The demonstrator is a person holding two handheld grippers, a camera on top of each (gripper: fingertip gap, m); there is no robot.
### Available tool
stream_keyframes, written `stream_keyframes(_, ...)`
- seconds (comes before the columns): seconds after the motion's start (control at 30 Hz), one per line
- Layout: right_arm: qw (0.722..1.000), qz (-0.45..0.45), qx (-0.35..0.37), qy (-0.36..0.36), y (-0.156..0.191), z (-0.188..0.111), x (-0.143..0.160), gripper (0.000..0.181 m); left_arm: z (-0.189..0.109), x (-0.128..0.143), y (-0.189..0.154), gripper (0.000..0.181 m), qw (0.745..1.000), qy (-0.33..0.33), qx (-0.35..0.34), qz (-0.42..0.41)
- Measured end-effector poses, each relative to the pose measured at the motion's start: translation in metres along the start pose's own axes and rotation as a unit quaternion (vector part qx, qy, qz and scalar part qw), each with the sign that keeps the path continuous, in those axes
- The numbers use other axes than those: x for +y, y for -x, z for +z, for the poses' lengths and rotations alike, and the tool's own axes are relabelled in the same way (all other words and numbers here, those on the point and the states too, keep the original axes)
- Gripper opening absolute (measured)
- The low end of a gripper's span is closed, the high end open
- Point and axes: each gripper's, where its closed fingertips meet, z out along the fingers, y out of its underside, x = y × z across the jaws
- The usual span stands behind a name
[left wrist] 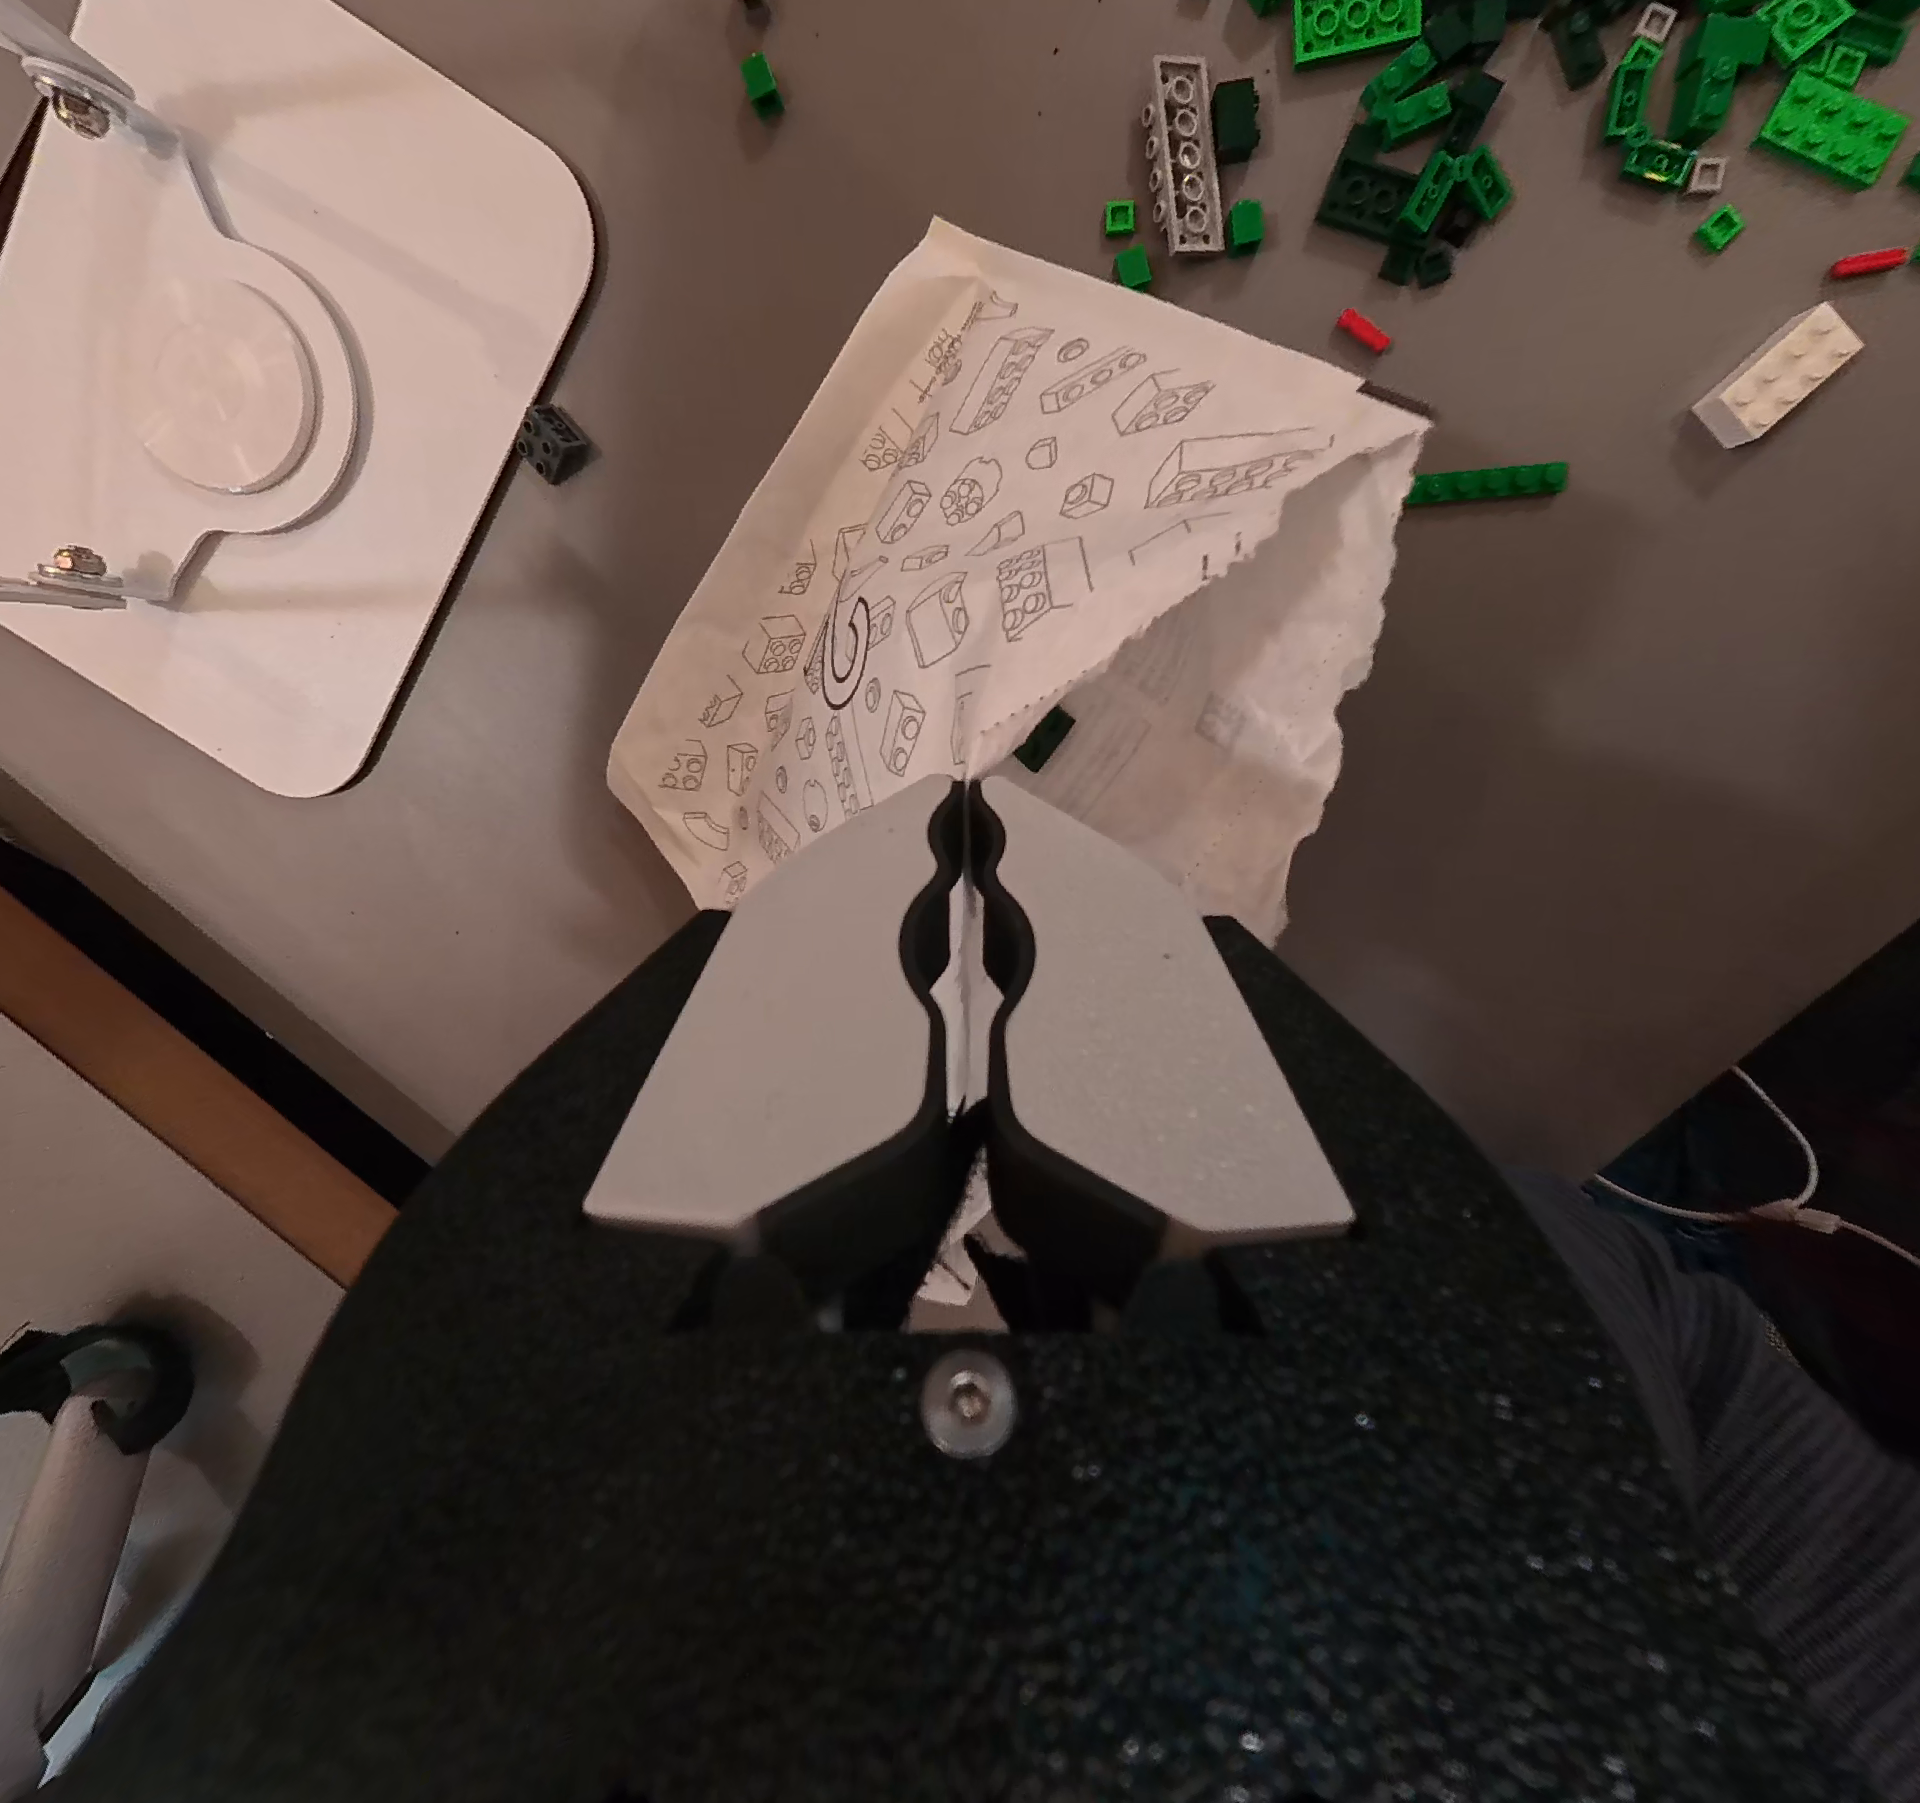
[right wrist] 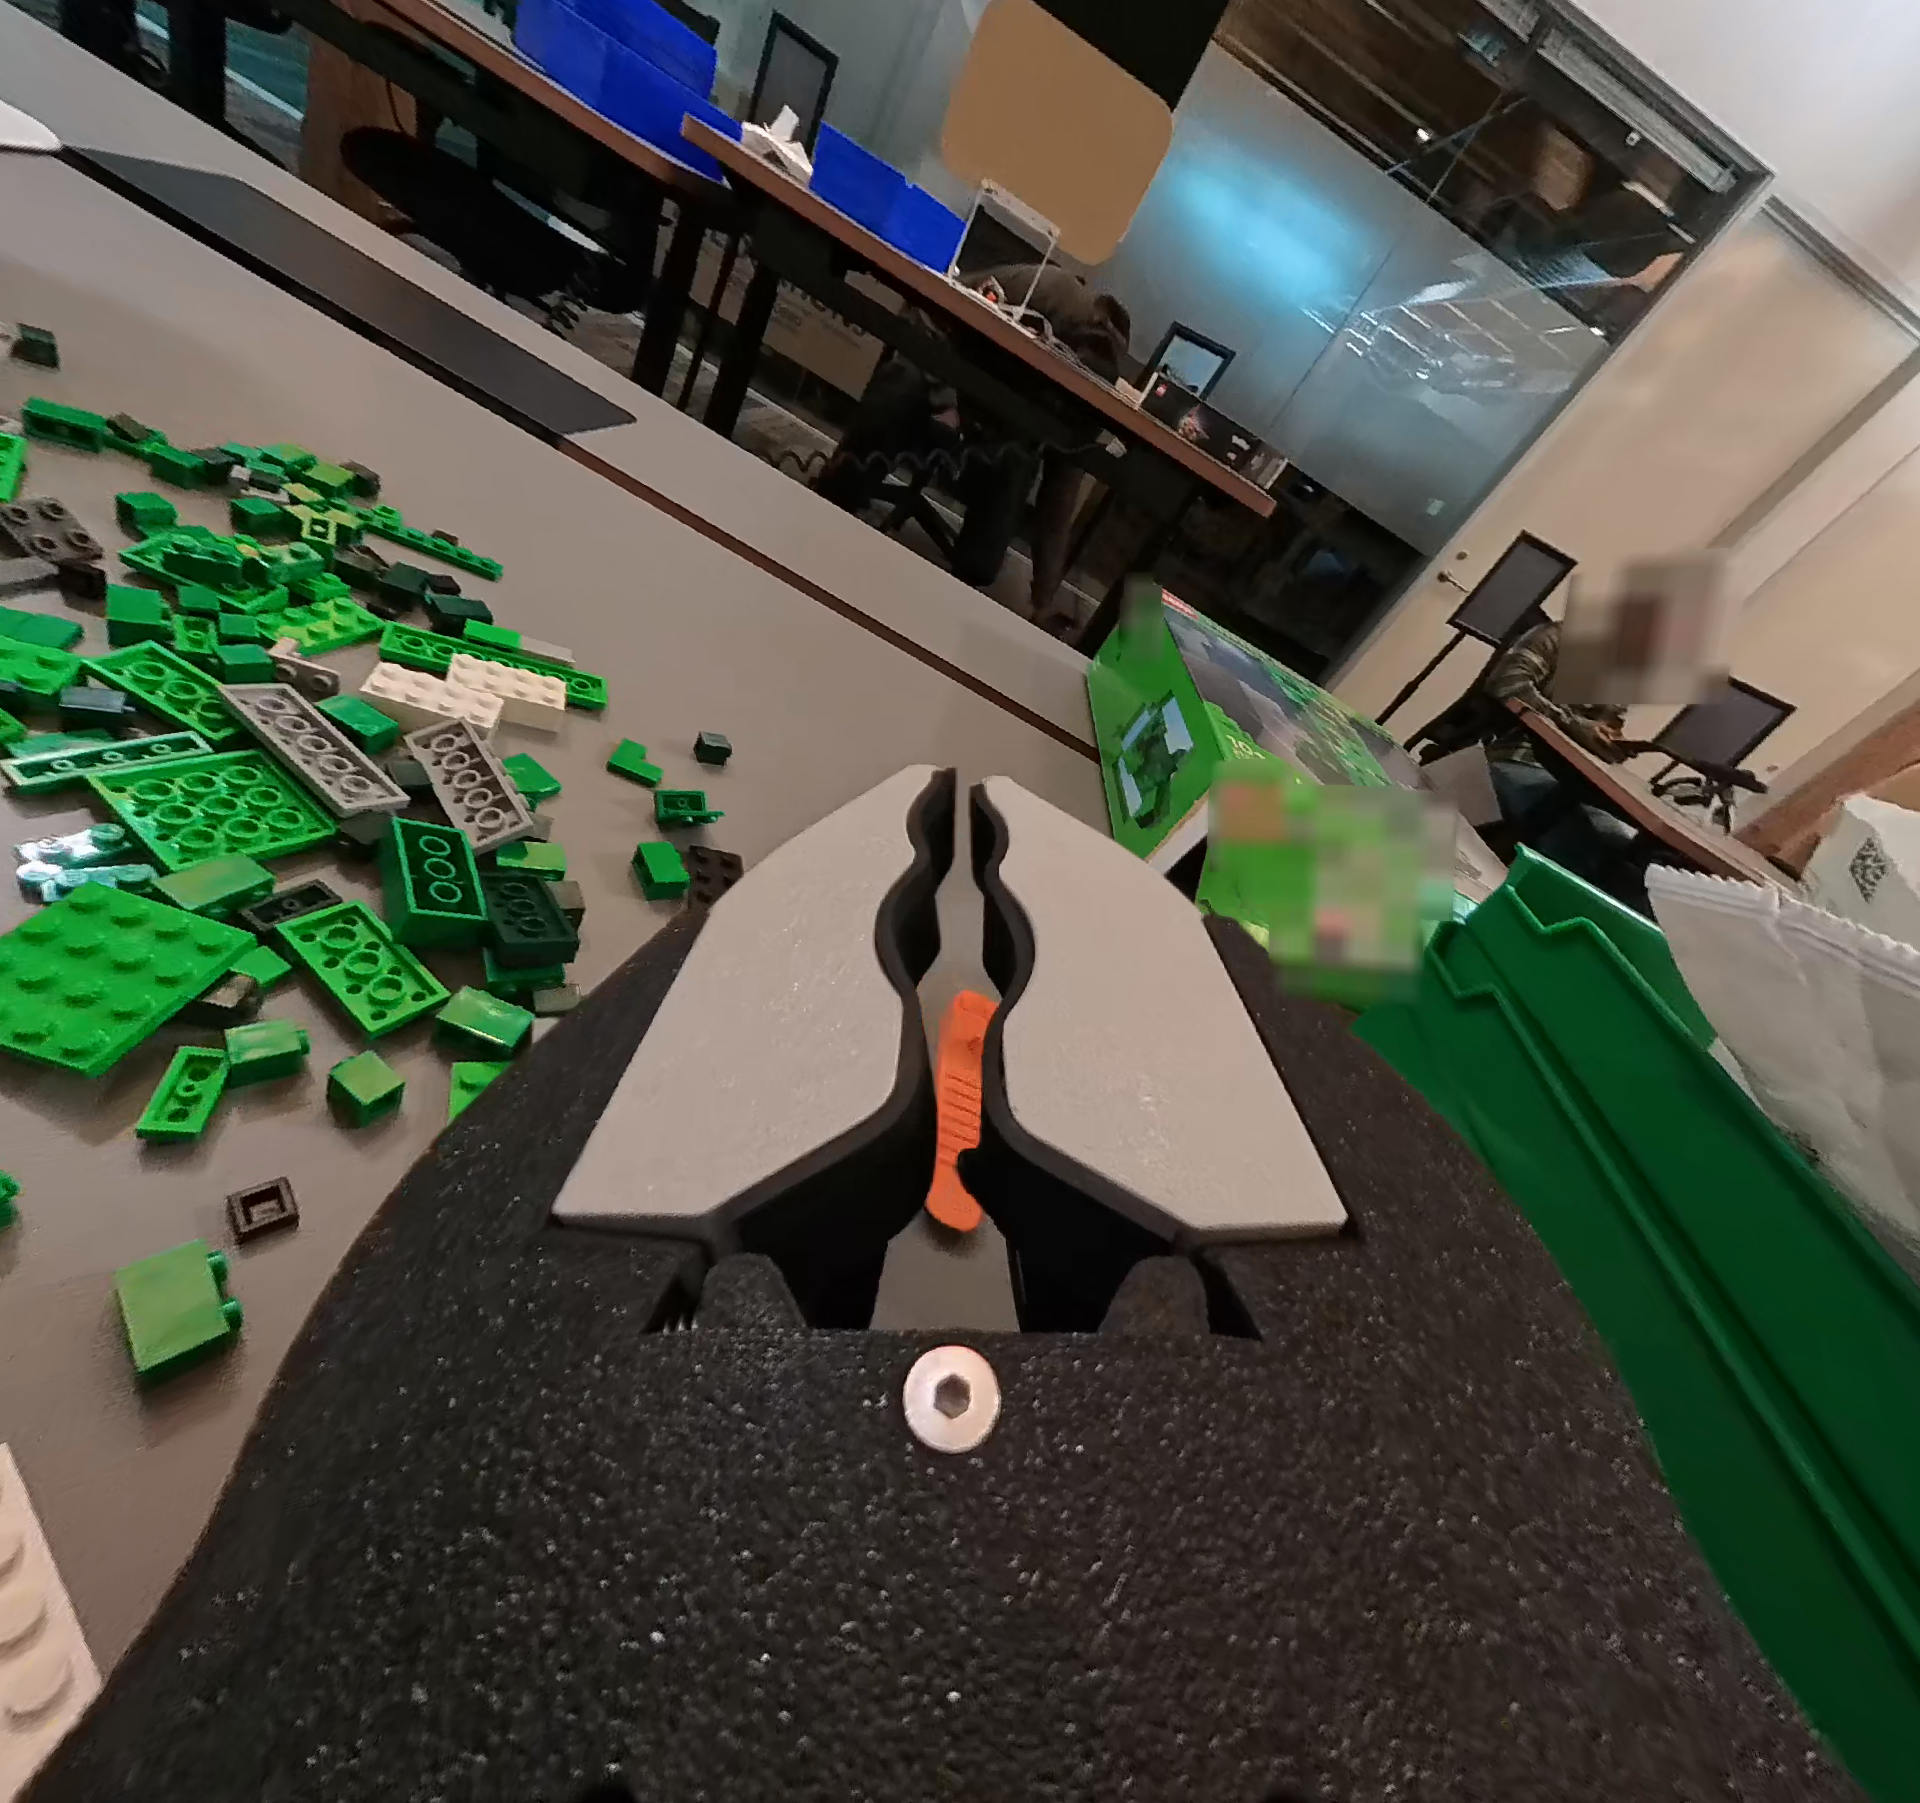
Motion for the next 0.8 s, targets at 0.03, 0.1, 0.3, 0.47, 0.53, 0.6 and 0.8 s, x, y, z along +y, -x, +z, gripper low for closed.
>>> stream_keyframes(0.03, 1.0, 0.003, -0.002, -0.004, 0.001, 0.0, -0.001, 0.004, 0.0, 0.0, 0.0, 0.0, 1.0, 0.0, 0.0, 0.0)
stream_keyframes(0.1, 1.0, 0.01, 0.003, -0.012, -0.001, 0.0, -0.004, 0.014, 0.0, 0.0, 0.0, 0.0, 1.0, -0.001, 0.0, -0.001)
stream_keyframes(0.3, 0.999, 0.006, 0.038, -0.033, -0.008, -0.003, -0.01, 0.025, -0.001, 0.0, 0.0, 0.0, 1.0, -0.002, 0.001, 0.0)
stream_keyframes(0.47, 0.999, -0.012, 0.043, -0.021, -0.005, -0.001, -0.007, 0.021, -0.001, 0.001, 0.0, 0.0, 1.0, -0.001, 0.001, 0.0)
stream_keyframes(0.53, 0.999, -0.023, 0.045, -0.007, -0.005, 0.001, -0.003, 0.017, -0.001, 0.001, 0.0, 0.0, 1.0, -0.001, 0.001, -0.001)
stream_keyframes(0.6, 0.998, -0.033, 0.049, 0.006, -0.005, 0.003, 0.001, 0.012, -0.001, 0.001, 0.0, 0.0, 1.0, -0.002, 0.002, -0.001)
stream_keyframes(0.8, 0.997, -0.051, 0.059, 0.019, -0.004, 0.005, 0.005, 0.0, -0.001, 0.002, 0.0, 0.0, 1.0, -0.002, 0.006, -0.004)
